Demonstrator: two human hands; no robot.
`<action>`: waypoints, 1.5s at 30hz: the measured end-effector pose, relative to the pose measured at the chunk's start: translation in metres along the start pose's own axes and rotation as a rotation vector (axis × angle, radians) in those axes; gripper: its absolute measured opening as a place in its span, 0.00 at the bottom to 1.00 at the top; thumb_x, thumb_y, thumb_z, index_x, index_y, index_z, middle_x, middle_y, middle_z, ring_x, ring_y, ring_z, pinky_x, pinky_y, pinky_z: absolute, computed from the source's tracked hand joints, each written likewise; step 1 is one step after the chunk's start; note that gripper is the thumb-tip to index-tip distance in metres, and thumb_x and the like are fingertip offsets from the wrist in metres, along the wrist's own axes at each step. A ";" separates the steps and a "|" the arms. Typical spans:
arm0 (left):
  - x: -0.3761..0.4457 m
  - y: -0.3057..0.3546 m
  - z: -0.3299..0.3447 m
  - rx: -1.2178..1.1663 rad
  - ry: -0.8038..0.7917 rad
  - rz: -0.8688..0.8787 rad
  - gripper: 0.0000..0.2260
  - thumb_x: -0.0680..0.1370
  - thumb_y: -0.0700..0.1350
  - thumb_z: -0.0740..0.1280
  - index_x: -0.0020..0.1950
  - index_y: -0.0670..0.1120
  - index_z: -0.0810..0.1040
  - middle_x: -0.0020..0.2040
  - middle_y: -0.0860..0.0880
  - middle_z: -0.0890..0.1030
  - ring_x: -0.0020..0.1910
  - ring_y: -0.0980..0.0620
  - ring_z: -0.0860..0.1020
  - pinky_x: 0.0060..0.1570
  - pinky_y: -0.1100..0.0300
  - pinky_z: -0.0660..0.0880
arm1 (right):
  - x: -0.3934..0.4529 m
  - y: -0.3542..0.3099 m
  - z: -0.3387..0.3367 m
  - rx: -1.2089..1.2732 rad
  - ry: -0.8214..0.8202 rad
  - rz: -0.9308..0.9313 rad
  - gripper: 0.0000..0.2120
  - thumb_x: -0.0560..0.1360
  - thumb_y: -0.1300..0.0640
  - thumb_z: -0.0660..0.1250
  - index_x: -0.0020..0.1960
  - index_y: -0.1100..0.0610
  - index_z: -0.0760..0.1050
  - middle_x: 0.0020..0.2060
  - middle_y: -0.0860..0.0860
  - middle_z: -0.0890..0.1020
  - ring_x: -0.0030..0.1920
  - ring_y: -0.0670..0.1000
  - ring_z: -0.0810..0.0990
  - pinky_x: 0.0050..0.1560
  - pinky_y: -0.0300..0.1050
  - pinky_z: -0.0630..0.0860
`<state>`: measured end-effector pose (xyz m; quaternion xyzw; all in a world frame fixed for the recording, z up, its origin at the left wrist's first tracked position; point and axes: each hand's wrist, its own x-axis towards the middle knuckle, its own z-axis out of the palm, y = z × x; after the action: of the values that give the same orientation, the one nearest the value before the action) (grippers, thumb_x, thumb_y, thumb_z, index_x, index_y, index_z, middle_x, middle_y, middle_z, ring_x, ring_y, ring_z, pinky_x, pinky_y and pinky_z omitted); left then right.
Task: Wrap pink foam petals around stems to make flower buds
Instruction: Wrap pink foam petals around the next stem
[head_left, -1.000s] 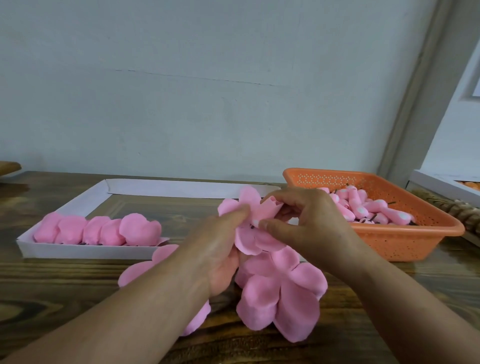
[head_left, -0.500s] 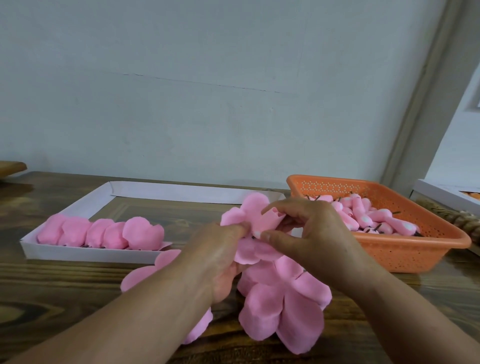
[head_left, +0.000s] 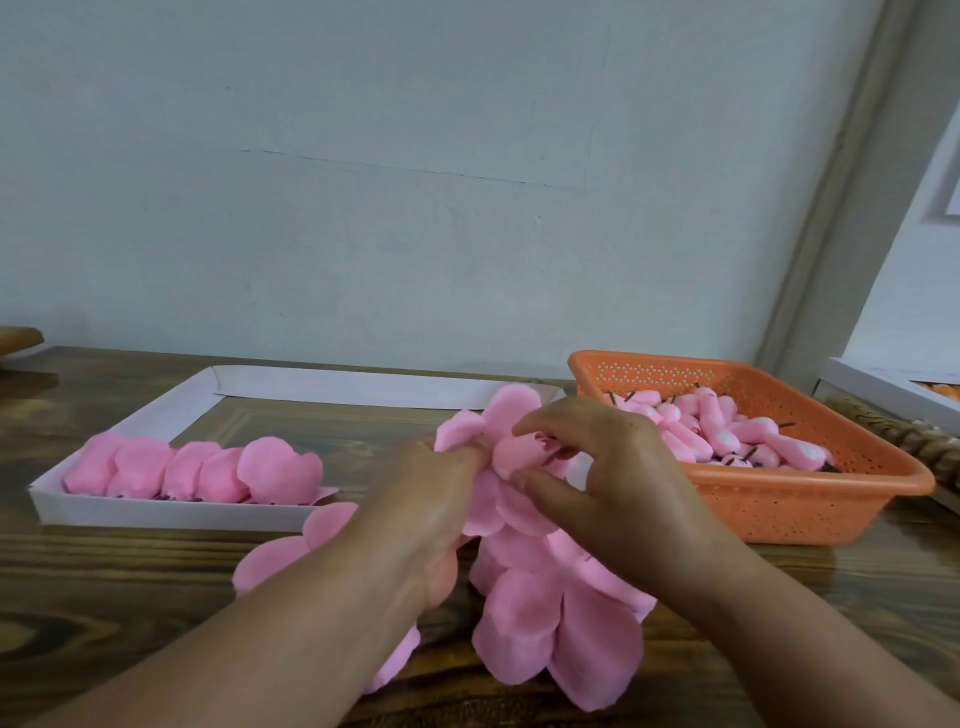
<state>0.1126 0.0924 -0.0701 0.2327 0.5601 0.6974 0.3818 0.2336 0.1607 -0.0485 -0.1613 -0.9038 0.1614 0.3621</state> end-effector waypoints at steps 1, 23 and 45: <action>-0.002 0.001 0.001 0.018 0.000 0.018 0.14 0.78 0.43 0.66 0.33 0.48 0.83 0.28 0.53 0.82 0.30 0.55 0.82 0.34 0.59 0.74 | 0.000 0.000 0.000 0.001 0.015 0.001 0.08 0.68 0.62 0.71 0.45 0.53 0.80 0.40 0.47 0.81 0.42 0.45 0.75 0.41 0.39 0.71; 0.002 0.000 -0.003 -0.017 0.055 0.008 0.08 0.73 0.40 0.70 0.34 0.46 0.81 0.38 0.45 0.81 0.41 0.44 0.79 0.40 0.54 0.74 | -0.002 -0.003 0.002 -0.041 -0.091 -0.048 0.09 0.69 0.61 0.69 0.47 0.50 0.80 0.43 0.46 0.80 0.45 0.47 0.78 0.45 0.50 0.76; -0.002 -0.001 -0.004 0.028 -0.021 0.043 0.13 0.76 0.42 0.66 0.31 0.47 0.82 0.36 0.46 0.83 0.42 0.45 0.82 0.48 0.47 0.78 | -0.002 0.004 0.001 0.225 -0.003 0.086 0.15 0.68 0.63 0.74 0.36 0.44 0.76 0.39 0.38 0.81 0.39 0.39 0.79 0.40 0.30 0.74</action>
<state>0.1111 0.0885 -0.0717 0.2576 0.5607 0.6950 0.3691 0.2349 0.1638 -0.0520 -0.1579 -0.8728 0.2773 0.3694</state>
